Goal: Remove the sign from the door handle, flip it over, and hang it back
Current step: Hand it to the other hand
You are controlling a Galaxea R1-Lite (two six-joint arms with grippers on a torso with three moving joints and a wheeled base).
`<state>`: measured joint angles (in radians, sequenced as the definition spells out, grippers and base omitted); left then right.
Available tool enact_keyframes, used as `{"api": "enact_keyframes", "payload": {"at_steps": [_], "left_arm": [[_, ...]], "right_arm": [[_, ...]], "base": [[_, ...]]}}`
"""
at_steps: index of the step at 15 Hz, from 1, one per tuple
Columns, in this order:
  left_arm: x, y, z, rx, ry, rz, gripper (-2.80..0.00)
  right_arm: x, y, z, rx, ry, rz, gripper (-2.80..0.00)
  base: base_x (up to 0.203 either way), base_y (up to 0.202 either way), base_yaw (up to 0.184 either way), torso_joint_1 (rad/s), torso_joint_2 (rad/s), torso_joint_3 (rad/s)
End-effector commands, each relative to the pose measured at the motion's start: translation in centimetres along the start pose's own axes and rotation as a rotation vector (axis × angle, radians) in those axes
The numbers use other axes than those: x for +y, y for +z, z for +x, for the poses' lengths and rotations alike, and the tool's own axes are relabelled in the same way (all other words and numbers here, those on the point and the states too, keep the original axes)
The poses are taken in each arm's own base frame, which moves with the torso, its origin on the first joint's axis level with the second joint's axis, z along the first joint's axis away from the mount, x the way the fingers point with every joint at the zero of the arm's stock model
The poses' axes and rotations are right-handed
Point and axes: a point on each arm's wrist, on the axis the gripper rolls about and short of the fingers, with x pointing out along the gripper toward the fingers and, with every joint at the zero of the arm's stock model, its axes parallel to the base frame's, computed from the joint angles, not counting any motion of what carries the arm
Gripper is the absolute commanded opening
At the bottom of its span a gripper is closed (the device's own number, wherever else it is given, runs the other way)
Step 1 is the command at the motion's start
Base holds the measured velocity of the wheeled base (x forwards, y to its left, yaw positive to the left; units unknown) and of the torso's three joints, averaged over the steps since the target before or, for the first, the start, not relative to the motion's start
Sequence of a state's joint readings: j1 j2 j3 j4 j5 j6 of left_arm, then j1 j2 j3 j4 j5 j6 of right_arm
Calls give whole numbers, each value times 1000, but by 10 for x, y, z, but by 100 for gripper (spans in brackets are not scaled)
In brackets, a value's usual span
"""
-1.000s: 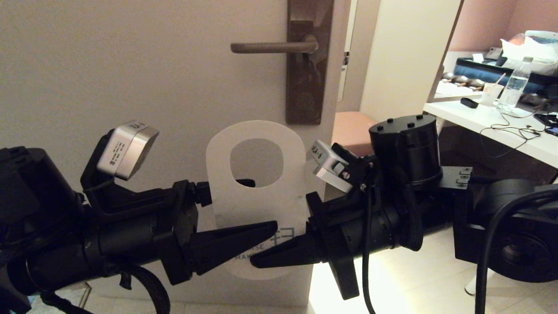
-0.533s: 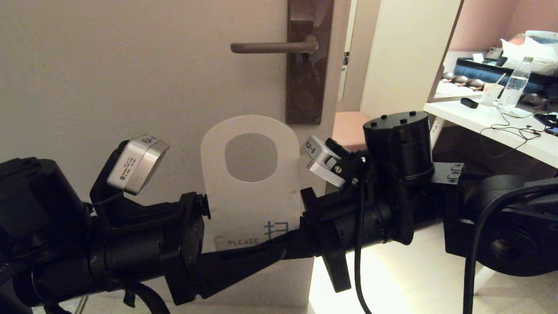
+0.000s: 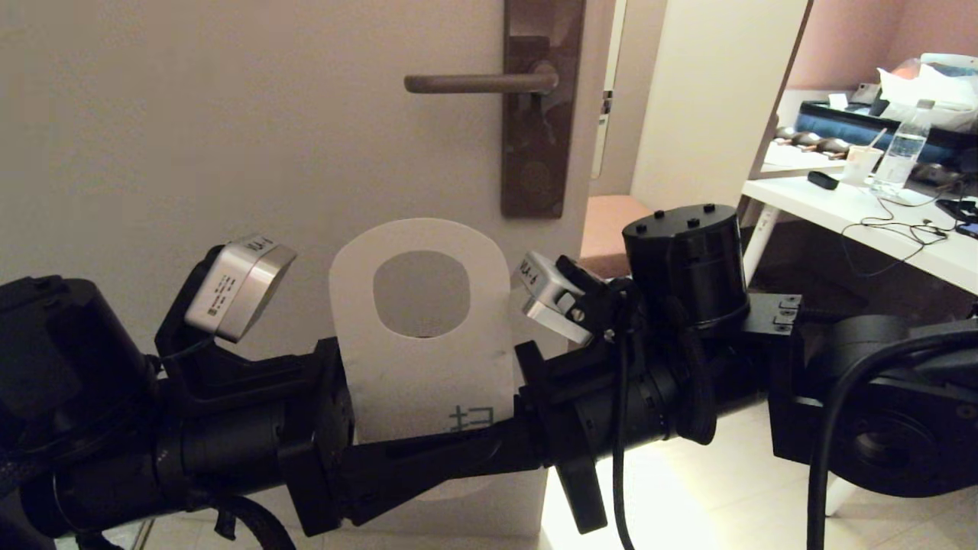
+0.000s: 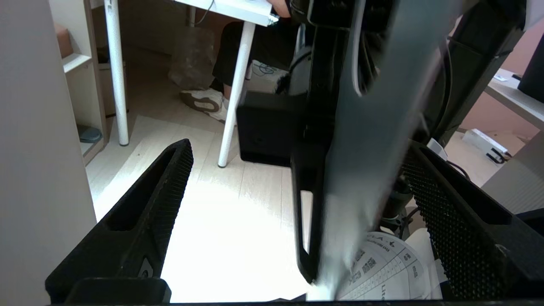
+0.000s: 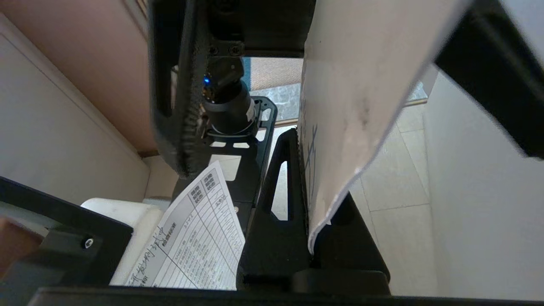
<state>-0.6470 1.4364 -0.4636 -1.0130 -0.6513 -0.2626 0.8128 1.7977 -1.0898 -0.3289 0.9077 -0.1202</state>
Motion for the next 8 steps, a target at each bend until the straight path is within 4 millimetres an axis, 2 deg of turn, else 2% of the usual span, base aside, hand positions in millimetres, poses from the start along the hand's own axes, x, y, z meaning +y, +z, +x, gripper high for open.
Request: {"api": "enact_keyframes", "payload": {"at_steps": [1,8], "left_arm": [[-1,1,-1,-6,-6,4,0],[-7,-7,-11,3,-2,1,0]], "right_arm": [[1,1,2,-1,11,-5,-280],[1,1,2,-1,9,-5,-280]], "base": [[0,0,0,0,0,0],[0,0,0,0,0,0]]}}
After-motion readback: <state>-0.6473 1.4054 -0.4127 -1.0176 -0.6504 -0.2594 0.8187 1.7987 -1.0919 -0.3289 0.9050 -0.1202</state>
